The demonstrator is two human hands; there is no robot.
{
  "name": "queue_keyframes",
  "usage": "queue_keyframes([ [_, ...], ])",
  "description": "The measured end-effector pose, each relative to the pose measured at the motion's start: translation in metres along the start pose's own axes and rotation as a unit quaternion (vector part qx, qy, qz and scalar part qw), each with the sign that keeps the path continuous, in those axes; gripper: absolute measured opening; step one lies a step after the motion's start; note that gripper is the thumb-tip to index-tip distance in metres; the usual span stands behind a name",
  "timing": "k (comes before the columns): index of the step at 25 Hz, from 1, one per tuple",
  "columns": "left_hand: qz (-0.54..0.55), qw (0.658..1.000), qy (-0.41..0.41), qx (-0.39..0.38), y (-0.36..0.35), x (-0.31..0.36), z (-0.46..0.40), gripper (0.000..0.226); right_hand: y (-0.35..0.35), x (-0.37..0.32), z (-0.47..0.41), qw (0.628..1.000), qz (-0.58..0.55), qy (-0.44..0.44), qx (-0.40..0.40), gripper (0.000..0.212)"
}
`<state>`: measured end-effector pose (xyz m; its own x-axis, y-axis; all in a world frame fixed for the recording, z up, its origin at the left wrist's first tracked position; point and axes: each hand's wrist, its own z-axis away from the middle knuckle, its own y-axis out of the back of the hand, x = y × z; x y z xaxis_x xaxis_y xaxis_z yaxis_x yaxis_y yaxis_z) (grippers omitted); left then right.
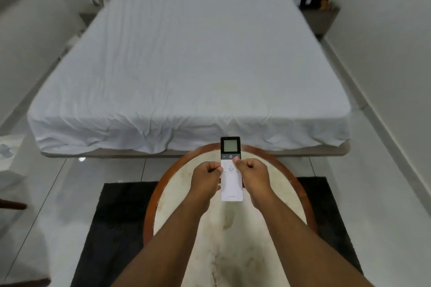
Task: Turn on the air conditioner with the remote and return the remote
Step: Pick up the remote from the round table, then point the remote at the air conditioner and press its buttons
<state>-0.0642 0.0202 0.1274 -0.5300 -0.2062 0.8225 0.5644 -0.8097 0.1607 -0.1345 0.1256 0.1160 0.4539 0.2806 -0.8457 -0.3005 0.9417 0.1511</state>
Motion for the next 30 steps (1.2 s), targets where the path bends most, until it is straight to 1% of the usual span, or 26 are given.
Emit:
queue_keyframes([
  [3,-0.009,0.995,-0.088,-0.034,-0.005,0.075,0.029,0.016,0.019,-0.076,0.020,0.999,-0.011,0.051,0.013,0.032],
  [6,-0.026,0.985,-0.164,-0.040,-0.012,0.148,0.055,0.017,0.045,-0.146,0.044,0.994,-0.035,0.100,0.034,0.037],
  [8,-0.053,0.968,-0.243,-0.045,-0.017,0.205,0.077,0.013,0.075,-0.200,0.068,0.986,-0.053,0.149,0.049,0.036],
  [9,-0.078,0.953,-0.289,-0.036,-0.022,0.232,0.086,0.012,0.091,-0.224,0.080,0.982,-0.056,0.173,0.054,0.035],
  [10,-0.110,0.937,-0.332,-0.021,-0.025,0.257,0.096,0.015,0.107,-0.247,0.092,0.978,-0.058,0.190,0.063,0.033],
  [13,-0.173,0.872,-0.457,0.010,-0.036,0.332,0.137,0.034,0.164,-0.316,0.141,0.956,-0.086,0.260,0.108,0.027],
  [16,-0.206,0.807,-0.552,0.040,-0.050,0.400,0.187,0.044,0.225,-0.373,0.200,0.923,-0.088,0.334,0.168,0.026],
  [19,-0.255,0.728,-0.632,0.076,-0.068,0.455,0.241,0.059,0.278,-0.418,0.260,0.889,-0.087,0.398,0.211,0.026],
  [21,-0.282,0.674,-0.674,0.110,-0.082,0.485,0.275,0.066,0.308,-0.443,0.300,0.875,-0.077,0.422,0.224,0.028],
  [24,-0.272,0.613,-0.724,0.159,-0.098,0.524,0.322,0.077,0.348,-0.477,0.356,0.847,-0.070,0.458,0.259,0.030],
  [28,-0.259,0.545,-0.767,0.219,-0.111,0.561,0.370,0.095,0.385,-0.506,0.420,0.825,-0.079,0.486,0.277,0.038],
  [30,-0.260,0.517,-0.783,0.229,-0.117,0.572,0.390,0.101,0.397,-0.511,0.444,0.815,-0.063,0.494,0.297,0.038],
])
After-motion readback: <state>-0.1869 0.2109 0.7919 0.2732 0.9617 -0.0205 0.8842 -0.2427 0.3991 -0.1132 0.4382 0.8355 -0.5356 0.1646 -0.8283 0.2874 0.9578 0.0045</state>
